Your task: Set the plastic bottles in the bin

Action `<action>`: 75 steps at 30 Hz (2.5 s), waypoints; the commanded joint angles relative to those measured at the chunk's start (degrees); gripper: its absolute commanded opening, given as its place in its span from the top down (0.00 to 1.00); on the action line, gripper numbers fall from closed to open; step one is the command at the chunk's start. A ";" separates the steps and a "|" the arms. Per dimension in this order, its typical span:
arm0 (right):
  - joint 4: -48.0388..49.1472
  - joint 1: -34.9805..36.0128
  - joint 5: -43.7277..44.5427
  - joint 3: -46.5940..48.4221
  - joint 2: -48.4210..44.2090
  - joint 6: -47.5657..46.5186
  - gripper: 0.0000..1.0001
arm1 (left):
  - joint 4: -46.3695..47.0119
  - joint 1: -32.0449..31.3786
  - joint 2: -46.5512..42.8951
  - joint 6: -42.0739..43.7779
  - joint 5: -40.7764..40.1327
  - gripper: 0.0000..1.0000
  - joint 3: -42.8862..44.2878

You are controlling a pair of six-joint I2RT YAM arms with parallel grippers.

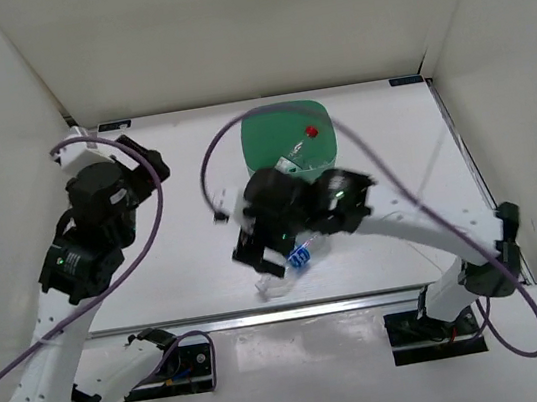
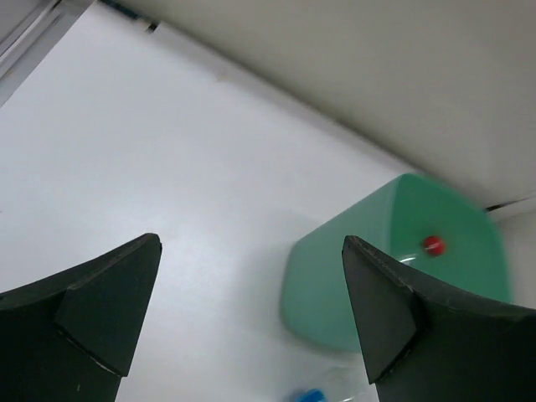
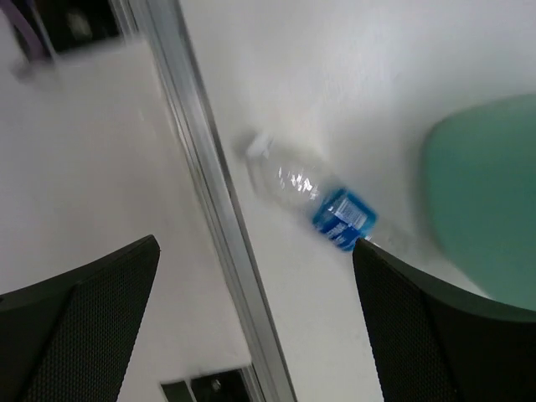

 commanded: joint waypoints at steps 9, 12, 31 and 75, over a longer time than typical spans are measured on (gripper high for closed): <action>6.73 4.35 11.74 -19.86 8.20 -12.66 0.01 | -8.84 0.76 -3.26 -4.83 -2.74 0.00 -10.31; 10.78 2.33 9.91 -21.88 9.52 -13.81 0.01 | -9.45 0.76 -3.26 -4.83 -2.21 0.00 -11.02; 20.19 -3.39 -6.17 -31.91 13.38 -3.01 0.14 | -15.43 0.76 -4.93 -5.98 -2.29 0.00 -13.75; 6.86 -25.89 17.55 25.93 17.53 8.32 0.00 | -20.08 1.81 6.75 -6.67 -10.66 0.00 -8.65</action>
